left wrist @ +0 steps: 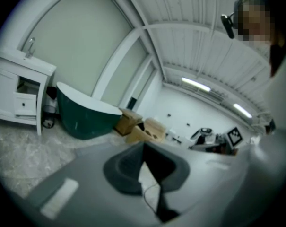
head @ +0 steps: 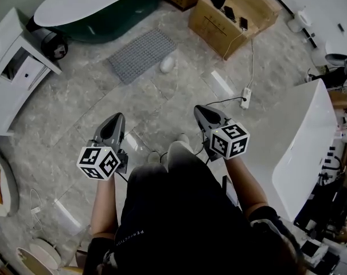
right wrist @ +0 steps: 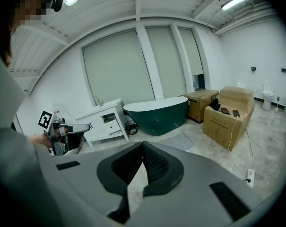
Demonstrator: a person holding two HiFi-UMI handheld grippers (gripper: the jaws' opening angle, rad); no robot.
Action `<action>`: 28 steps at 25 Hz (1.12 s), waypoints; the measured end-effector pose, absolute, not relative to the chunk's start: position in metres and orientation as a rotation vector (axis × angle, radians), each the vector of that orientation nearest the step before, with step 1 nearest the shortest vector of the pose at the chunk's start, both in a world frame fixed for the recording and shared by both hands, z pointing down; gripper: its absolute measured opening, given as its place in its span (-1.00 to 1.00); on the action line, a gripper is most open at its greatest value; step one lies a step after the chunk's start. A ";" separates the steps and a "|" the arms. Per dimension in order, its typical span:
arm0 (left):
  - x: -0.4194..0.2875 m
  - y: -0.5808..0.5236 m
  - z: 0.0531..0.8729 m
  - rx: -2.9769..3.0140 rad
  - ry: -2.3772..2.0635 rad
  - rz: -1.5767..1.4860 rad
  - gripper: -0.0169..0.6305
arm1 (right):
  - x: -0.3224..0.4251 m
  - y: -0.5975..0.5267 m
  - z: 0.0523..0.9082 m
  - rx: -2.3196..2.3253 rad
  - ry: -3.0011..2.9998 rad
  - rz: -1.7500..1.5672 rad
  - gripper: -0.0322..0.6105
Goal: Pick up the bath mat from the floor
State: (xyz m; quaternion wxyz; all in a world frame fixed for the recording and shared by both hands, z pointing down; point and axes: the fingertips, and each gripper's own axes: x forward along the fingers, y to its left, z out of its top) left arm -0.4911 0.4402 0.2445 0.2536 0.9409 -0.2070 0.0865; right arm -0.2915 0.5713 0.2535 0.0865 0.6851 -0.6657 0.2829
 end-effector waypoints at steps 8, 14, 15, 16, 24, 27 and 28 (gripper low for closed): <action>-0.457 0.382 0.265 2.489 -0.705 0.241 -0.93 | -0.242 0.499 0.270 1.958 -2.022 0.830 -0.90; -0.401 0.335 0.271 2.452 -0.734 0.218 -0.93 | -0.185 0.434 0.275 1.855 -2.086 0.806 -0.90; -0.389 0.330 0.272 2.455 -0.731 0.230 -0.93 | -0.175 0.425 0.275 1.840 -2.098 0.809 -0.90; -0.377 0.324 0.273 2.459 -0.738 0.244 -0.93 | -0.164 0.417 0.276 1.823 -2.109 0.808 -0.90; -0.305 0.287 0.286 2.476 -0.813 0.327 -0.93 | -0.096 0.354 0.292 1.714 -2.146 0.811 -0.90; -0.295 0.277 0.291 2.440 -0.833 0.343 -0.93 | -0.087 0.338 0.300 1.692 -2.152 0.840 -0.90; -0.292 0.273 0.291 2.434 -0.835 0.350 -0.93 | -0.085 0.333 0.302 1.685 -2.155 0.851 -0.90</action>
